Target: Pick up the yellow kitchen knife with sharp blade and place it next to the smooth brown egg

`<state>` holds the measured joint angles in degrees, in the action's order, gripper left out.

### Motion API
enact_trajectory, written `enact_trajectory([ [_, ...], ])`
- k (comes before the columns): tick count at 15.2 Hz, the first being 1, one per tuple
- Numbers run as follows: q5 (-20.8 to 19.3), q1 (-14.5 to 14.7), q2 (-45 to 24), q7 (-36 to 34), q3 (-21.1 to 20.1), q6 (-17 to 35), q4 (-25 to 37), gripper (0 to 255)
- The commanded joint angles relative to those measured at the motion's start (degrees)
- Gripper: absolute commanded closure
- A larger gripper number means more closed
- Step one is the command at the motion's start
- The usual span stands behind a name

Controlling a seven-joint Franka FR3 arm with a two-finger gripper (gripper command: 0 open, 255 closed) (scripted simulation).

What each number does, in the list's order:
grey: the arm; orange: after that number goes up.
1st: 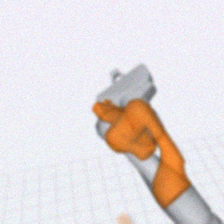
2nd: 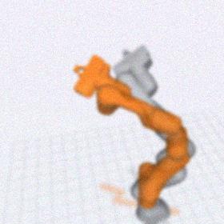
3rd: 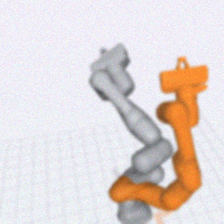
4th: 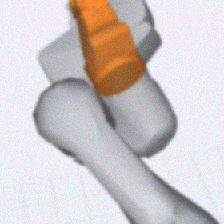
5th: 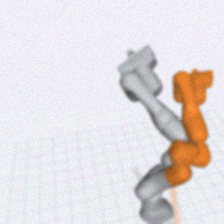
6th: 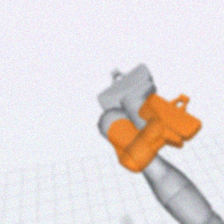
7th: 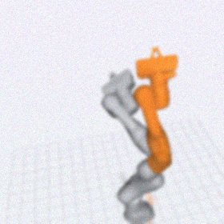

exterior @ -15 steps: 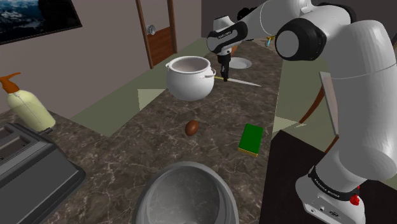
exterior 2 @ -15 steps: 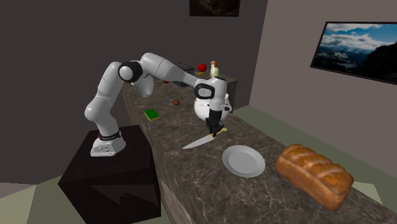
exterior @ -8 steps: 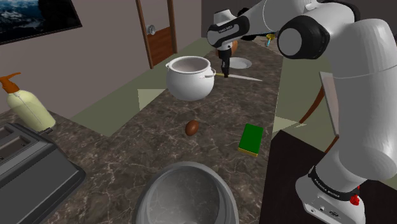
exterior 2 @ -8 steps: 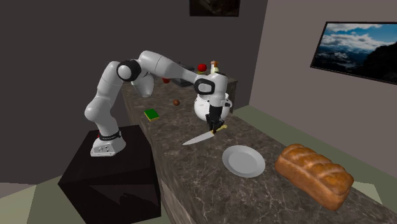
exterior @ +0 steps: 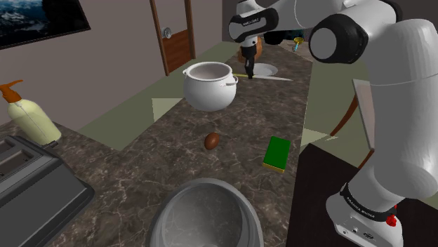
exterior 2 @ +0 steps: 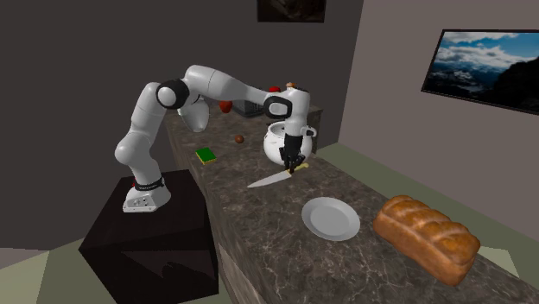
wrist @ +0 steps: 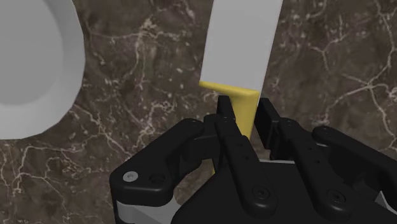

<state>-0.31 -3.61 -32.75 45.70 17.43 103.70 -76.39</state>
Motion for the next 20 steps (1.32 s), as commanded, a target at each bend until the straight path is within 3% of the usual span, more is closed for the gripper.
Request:
enact_trajectory([
  [1, 0.0, 0.0, 0.2, 0.0, 0.0, -1.6, 1.4, 255],
  [10, -0.1, -0.3, 0.5, 0.6, 0.2, -7.6, 7.2, 255],
  [14, -2.8, 4.0, 11.3, -2.9, 0.4, -2.3, -9.1, 255],
  [20, -6.6, 8.8, 24.7, -9.3, -0.6, 1.9, -27.0, 255],
])
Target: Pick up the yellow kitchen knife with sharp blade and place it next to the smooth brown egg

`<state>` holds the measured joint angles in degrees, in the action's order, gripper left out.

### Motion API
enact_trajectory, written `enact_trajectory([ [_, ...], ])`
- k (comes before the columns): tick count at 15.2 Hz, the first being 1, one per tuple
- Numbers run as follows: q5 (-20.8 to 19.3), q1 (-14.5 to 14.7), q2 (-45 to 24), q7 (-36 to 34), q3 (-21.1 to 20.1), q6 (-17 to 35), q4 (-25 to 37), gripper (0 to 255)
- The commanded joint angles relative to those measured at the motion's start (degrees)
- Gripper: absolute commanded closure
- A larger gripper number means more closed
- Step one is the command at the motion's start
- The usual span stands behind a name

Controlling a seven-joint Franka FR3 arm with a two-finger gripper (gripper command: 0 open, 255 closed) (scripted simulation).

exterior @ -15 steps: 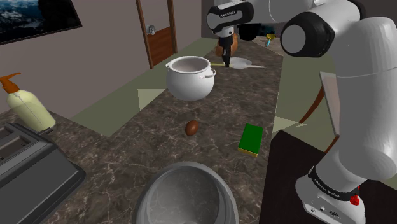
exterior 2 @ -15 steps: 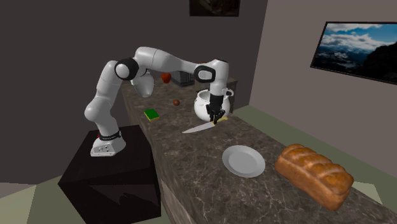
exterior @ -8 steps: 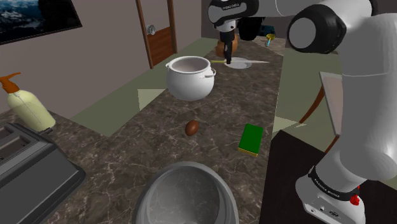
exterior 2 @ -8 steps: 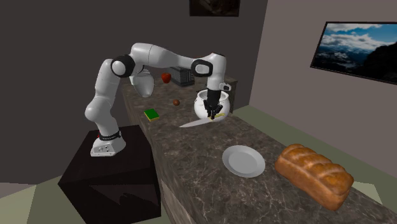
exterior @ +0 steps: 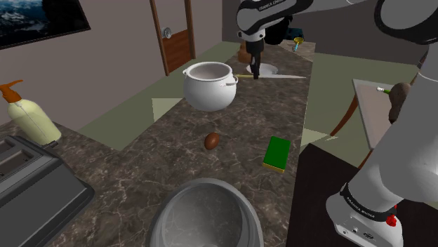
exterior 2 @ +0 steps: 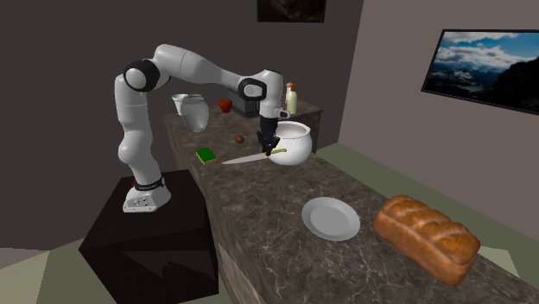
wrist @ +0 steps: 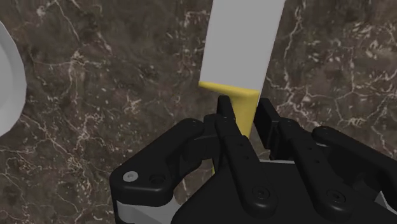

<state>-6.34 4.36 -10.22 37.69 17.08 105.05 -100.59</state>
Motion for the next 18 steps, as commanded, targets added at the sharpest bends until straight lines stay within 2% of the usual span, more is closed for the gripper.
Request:
enact_trajectory([
  [1, -1.2, 1.4, 4.2, -2.4, -0.6, 1.0, -5.3, 255],
  [8, -4.0, 4.9, 17.6, -10.6, -3.9, 2.1, -20.7, 255],
  [15, -4.0, 7.8, 29.7, -18.8, -8.9, 1.0, -32.8, 255],
  [18, -4.1, 7.7, 29.1, -19.0, -8.8, 3.4, -34.5, 255],
])
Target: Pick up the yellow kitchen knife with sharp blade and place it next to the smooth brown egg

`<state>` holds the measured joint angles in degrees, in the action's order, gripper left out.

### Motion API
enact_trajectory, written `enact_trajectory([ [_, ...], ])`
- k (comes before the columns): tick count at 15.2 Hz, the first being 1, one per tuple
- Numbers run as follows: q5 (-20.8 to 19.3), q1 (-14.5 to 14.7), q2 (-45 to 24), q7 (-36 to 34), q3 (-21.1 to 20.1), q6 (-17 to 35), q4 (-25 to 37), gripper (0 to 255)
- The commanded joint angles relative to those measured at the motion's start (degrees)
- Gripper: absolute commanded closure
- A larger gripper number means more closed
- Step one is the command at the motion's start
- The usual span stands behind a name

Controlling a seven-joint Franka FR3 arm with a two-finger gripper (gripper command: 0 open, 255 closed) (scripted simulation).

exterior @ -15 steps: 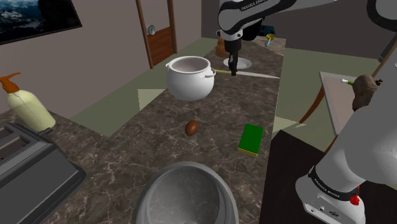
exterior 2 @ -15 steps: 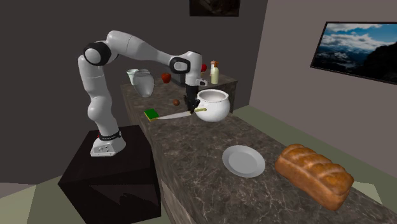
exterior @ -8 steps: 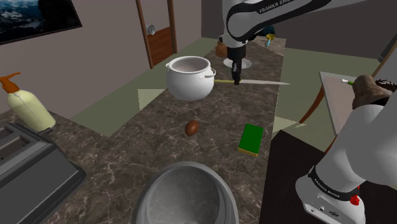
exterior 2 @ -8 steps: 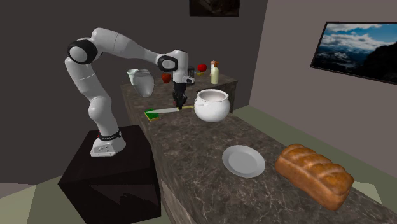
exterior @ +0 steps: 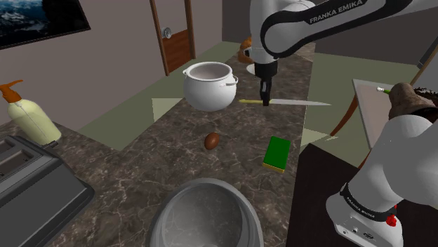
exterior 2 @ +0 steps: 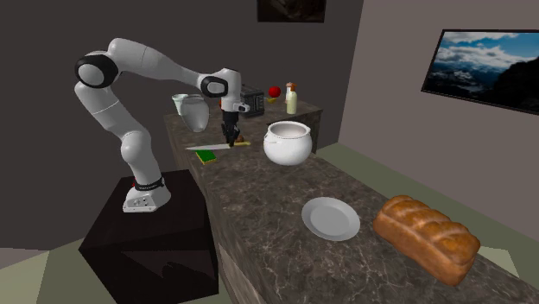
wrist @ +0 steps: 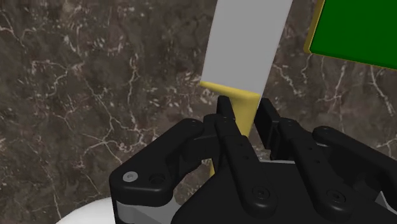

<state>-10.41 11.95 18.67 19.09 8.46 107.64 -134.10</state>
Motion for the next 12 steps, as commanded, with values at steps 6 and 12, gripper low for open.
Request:
enact_trajectory([
  [6, -0.2, 0.0, -1.5, -0.9, 0.1, 5.7, -4.2, 255],
  [12, -0.5, -0.1, -3.8, -1.3, 0.4, 10.7, -6.9, 255],
])
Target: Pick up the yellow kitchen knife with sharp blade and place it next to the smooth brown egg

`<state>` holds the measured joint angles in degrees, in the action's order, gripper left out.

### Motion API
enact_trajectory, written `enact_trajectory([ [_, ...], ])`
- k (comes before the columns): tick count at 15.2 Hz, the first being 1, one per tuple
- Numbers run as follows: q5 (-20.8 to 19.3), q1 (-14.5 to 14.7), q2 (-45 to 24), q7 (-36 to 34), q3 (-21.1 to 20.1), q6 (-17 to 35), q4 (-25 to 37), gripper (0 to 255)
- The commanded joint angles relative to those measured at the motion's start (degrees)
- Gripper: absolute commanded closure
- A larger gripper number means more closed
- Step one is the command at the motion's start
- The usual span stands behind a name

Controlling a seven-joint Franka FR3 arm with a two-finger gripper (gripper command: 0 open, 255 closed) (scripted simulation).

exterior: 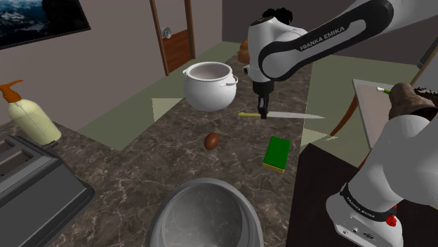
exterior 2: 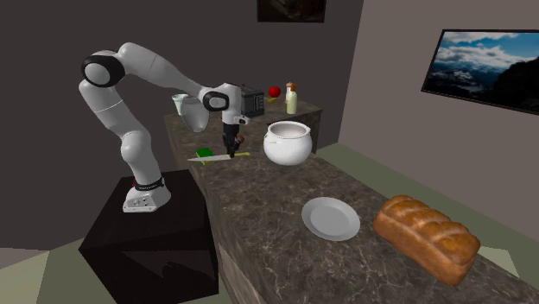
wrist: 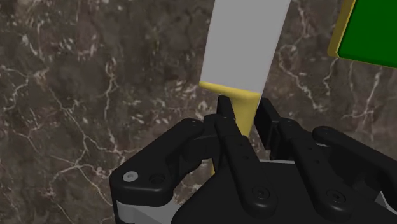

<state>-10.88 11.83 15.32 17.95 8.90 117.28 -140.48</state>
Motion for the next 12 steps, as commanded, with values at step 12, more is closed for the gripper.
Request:
enact_trajectory([
  [12, -0.2, 0.0, -3.2, -0.7, 0.3, 6.1, -2.8, 255],
])
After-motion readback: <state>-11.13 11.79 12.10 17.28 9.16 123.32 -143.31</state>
